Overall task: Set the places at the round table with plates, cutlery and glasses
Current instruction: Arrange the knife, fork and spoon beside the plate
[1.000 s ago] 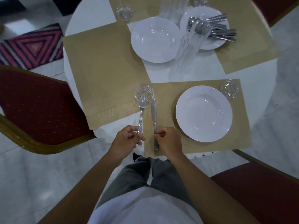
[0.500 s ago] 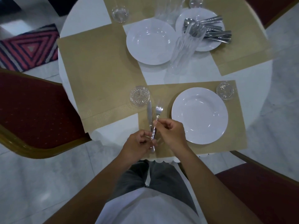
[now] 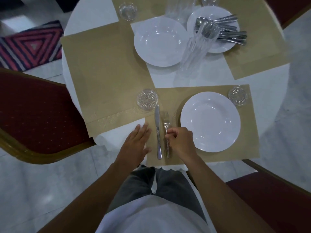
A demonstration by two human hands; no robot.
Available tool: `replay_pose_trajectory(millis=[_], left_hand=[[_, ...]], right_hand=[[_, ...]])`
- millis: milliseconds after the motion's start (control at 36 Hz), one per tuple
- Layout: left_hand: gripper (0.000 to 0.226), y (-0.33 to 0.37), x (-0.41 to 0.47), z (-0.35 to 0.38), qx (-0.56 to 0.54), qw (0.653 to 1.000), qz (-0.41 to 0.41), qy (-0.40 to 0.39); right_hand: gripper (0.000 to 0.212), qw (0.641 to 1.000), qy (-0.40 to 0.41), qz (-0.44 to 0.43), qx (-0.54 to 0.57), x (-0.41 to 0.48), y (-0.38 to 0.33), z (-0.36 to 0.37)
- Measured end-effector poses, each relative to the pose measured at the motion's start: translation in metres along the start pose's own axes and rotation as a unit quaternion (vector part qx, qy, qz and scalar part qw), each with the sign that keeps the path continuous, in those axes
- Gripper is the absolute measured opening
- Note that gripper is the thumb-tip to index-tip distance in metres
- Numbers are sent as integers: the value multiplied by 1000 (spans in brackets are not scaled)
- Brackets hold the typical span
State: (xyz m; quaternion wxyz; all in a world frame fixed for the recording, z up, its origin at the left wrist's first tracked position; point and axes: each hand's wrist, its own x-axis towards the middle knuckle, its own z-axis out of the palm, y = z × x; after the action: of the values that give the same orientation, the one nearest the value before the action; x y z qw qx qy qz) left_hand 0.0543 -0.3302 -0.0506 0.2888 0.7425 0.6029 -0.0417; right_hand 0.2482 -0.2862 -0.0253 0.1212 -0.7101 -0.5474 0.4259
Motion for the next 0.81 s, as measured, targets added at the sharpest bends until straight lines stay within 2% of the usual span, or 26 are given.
replay_pose_trajectory(millis=[194, 500, 806], left_hand=[[77, -2, 2, 6, -3, 1000, -12, -7], [78, -3, 4, 7, -18, 1000, -18, -2], [79, 0, 5, 3, -17, 1000, -24, -11]], right_hand=[[15, 1000, -1, 12, -15, -3, -5, 4], [17, 994, 30, 35, -96, 1, -12, 13], [20, 996, 9, 42, -79, 2, -9, 8]])
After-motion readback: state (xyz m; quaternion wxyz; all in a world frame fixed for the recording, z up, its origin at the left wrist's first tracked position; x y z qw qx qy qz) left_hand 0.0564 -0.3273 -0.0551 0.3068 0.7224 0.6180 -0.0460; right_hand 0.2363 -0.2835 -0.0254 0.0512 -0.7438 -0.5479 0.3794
